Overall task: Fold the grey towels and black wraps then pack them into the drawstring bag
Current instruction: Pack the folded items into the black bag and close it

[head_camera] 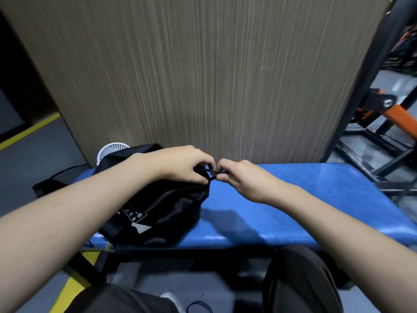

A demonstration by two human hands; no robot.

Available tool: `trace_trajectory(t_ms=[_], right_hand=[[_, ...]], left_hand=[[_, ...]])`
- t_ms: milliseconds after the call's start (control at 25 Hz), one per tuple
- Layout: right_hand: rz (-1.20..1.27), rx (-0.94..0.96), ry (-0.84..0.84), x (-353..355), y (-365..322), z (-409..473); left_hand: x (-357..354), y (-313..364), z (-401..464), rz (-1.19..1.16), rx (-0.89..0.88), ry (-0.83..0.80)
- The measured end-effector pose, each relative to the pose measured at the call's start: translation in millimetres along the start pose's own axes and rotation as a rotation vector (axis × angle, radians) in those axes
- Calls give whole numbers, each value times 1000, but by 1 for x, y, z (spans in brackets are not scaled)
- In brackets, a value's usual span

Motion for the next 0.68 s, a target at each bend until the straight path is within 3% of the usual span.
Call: trace_trajectory(t_ms=[360, 560, 680], right_hand=[[-646, 53, -2, 3, 15, -14], [-769, 1, 40, 7, 36, -20], [-831, -135, 102, 17, 54, -25]], left_hand=[[-11, 0, 1, 237, 82, -38], [-9, 1, 0, 368, 145, -22], [-2, 0, -3, 378, 159, 24]])
Point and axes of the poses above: each hand's wrist, its own z-axis towards the middle knuckle, its own x-axis out of the back of the hand, y = z × x, the point moved 9 cm from there along z, towards the middle knuckle, and after that the axes turned 2 degrees about -z, right-handed, at the moved point
